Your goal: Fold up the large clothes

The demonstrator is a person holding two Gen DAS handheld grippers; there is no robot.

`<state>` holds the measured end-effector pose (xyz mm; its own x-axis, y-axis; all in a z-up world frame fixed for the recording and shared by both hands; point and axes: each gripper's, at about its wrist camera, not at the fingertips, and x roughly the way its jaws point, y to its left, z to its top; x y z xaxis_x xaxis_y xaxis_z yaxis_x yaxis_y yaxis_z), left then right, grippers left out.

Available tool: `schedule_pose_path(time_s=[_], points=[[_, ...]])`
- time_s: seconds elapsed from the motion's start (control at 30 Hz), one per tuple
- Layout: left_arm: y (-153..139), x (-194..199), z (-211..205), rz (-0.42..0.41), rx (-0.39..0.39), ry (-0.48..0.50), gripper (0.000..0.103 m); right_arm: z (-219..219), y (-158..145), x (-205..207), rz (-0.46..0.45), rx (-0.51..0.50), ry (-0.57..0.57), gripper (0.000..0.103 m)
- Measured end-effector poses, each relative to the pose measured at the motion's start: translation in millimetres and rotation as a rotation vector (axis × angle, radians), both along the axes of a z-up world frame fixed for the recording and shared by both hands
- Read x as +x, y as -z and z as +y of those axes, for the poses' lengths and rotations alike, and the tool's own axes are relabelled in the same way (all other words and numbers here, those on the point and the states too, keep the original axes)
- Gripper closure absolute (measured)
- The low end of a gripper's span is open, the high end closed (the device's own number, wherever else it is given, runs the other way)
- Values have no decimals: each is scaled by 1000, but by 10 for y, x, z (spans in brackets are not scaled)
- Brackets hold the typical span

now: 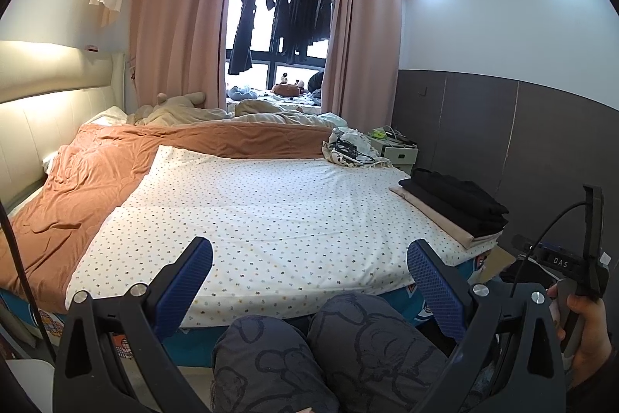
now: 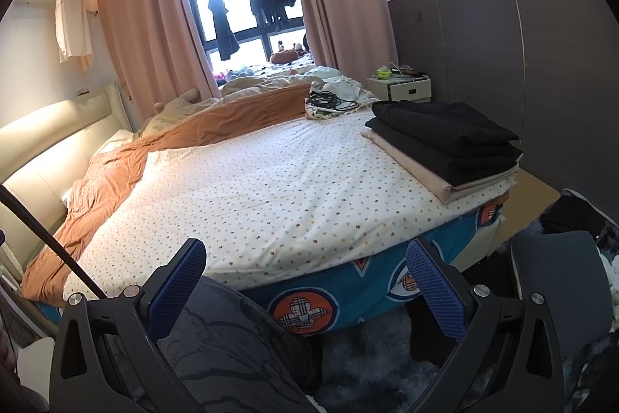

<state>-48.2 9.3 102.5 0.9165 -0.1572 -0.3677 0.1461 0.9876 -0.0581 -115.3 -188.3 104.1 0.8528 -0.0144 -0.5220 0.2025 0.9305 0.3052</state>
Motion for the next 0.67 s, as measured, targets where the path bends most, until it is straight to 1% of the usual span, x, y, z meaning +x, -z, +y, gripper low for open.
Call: schedule_pose_path(time_s=[0.67], points=[[-14,-88,30,-15,-3,-5,0,49,-35,-59,-15,-15,-13,0]])
